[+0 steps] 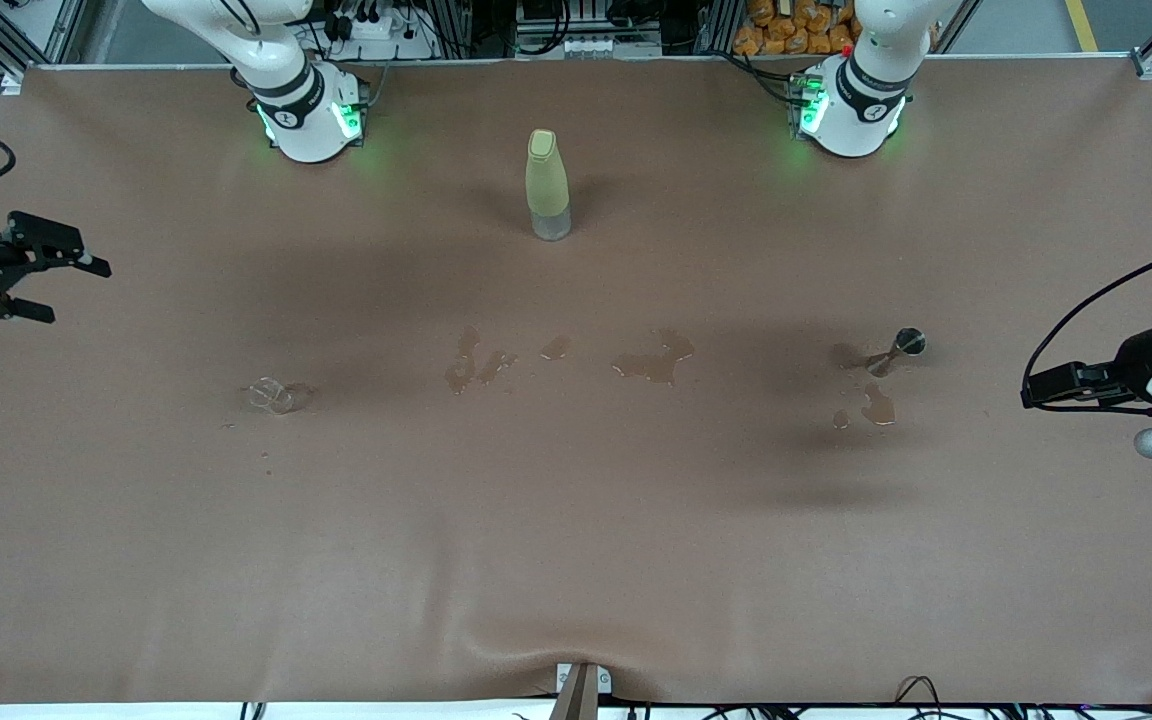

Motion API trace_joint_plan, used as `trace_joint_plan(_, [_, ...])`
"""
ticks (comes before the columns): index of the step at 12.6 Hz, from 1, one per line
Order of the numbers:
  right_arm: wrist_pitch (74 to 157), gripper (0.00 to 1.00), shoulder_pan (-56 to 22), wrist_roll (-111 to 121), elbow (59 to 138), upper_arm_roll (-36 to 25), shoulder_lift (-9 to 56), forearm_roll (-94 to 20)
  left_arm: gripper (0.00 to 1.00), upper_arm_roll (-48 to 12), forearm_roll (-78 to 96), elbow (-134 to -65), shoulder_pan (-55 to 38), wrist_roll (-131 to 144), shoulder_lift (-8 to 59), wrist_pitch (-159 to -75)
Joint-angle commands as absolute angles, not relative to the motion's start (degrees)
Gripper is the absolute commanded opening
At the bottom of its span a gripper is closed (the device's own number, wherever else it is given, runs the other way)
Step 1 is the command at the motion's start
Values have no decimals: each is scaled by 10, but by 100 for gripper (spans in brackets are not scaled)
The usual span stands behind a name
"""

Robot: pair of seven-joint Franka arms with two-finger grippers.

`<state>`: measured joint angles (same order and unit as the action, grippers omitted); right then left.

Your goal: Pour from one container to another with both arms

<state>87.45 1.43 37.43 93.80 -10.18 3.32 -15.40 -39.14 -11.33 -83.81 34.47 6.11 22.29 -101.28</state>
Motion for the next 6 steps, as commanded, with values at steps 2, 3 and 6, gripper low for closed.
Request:
trace_joint_plan(2, [850, 100, -5, 216, 954, -77, -20, -87, 100, -411, -137, -838, 340, 85, 172, -980])
trace_joint_plan(3, [839, 100, -3, 170, 953, -51, -33, -67, 100, -409, -132, -838, 344, 84, 171, -973])
trace_joint_plan(6, [824, 100, 5, 132, 952, -34, -49, -42, 100, -406, -127, -838, 348, 83, 171, -973])
